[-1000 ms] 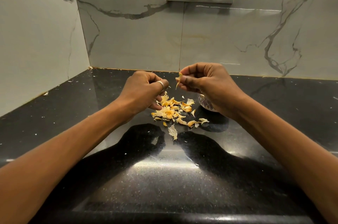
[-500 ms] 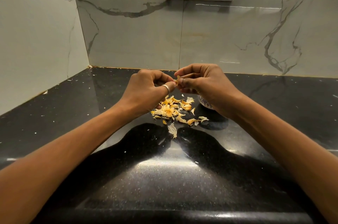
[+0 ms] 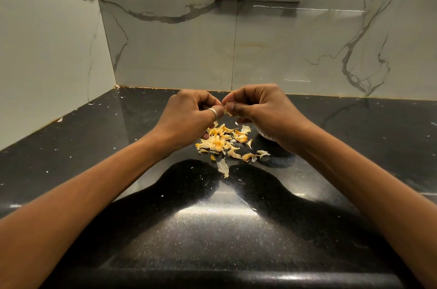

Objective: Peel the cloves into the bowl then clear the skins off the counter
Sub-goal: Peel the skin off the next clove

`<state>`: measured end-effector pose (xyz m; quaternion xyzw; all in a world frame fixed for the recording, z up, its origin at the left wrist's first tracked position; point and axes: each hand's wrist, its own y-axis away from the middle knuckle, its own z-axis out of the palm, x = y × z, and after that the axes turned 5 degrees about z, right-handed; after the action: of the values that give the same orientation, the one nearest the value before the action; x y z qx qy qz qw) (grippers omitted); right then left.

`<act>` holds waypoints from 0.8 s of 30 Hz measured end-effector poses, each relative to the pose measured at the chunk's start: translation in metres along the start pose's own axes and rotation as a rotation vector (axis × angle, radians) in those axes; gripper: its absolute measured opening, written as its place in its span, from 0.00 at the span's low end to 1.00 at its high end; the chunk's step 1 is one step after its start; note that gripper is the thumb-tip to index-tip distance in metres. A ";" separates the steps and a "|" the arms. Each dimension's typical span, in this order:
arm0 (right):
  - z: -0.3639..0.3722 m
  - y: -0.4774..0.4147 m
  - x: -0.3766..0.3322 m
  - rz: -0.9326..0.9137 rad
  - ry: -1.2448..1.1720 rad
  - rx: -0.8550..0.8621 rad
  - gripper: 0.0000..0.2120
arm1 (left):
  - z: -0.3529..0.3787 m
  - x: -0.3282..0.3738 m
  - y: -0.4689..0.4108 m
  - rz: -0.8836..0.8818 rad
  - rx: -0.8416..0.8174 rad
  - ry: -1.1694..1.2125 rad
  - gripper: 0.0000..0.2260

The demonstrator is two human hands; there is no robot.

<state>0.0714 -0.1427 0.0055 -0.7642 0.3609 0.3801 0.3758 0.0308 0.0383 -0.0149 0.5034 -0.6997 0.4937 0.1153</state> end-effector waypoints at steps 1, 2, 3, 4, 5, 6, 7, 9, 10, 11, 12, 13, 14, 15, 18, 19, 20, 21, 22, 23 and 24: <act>0.000 0.000 0.000 -0.004 0.008 0.004 0.06 | 0.000 0.000 0.000 -0.001 0.002 -0.001 0.03; 0.000 0.000 0.000 -0.007 0.016 0.009 0.06 | -0.001 0.000 0.000 -0.002 0.002 -0.001 0.03; 0.000 0.000 0.000 -0.010 0.023 0.013 0.06 | -0.001 0.001 0.000 -0.003 0.003 -0.001 0.03; 0.000 0.000 0.001 -0.012 0.032 0.019 0.06 | -0.002 0.001 0.000 -0.005 0.003 -0.002 0.03; 0.000 0.000 0.001 -0.014 0.042 0.026 0.06 | -0.002 0.001 0.000 -0.008 0.004 -0.002 0.03; 0.000 0.000 0.001 -0.015 0.050 0.034 0.06 | -0.002 0.001 0.000 -0.011 0.005 -0.003 0.04; -0.001 0.000 0.001 -0.015 0.052 0.044 0.06 | -0.002 0.001 0.000 -0.015 0.007 -0.005 0.04; -0.004 0.000 0.001 -0.020 0.045 0.065 0.06 | -0.002 0.001 -0.001 -0.024 0.015 -0.006 0.04; -0.005 0.000 0.001 -0.025 0.038 0.074 0.06 | -0.002 0.001 0.000 -0.028 0.020 -0.008 0.04; -0.006 0.000 0.000 -0.029 0.029 0.079 0.06 | -0.002 0.002 0.000 -0.031 0.025 -0.012 0.05; -0.007 0.000 0.000 -0.032 0.018 0.082 0.06 | -0.002 0.002 0.000 -0.036 0.030 -0.017 0.05; -0.008 0.001 -0.001 -0.034 0.006 0.084 0.06 | -0.002 0.002 0.001 -0.040 0.034 -0.023 0.05; -0.009 0.001 -0.002 -0.035 -0.005 0.087 0.06 | -0.002 0.003 0.001 -0.044 0.038 -0.028 0.06; -0.009 0.002 -0.002 -0.036 -0.013 0.088 0.05 | -0.002 0.003 0.000 -0.048 0.040 -0.032 0.06; -0.010 0.002 -0.003 -0.039 -0.012 0.086 0.05 | -0.002 0.003 0.000 -0.052 0.048 -0.049 0.08; -0.010 0.002 -0.002 -0.037 -0.011 0.087 0.05 | -0.002 0.003 0.000 -0.048 0.050 -0.055 0.09; -0.010 0.002 -0.002 -0.035 -0.011 0.086 0.05 | -0.002 0.003 0.000 -0.043 0.050 -0.061 0.10; -0.010 0.001 -0.002 -0.034 -0.011 0.086 0.05 | -0.001 0.003 0.000 -0.038 0.047 -0.064 0.11; -0.009 0.001 -0.001 -0.035 -0.009 0.085 0.05 | -0.001 0.003 0.001 -0.032 0.040 -0.058 0.10; -0.009 0.001 -0.001 -0.035 -0.007 0.084 0.05 | -0.001 0.004 0.001 -0.029 0.028 -0.043 0.09; -0.008 0.001 0.000 -0.035 -0.004 0.082 0.05 | -0.001 0.005 0.000 -0.029 0.009 -0.016 0.08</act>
<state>0.0730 -0.1496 0.0088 -0.7538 0.3620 0.3599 0.4139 0.0281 0.0360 -0.0117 0.5182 -0.6908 0.4910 0.1145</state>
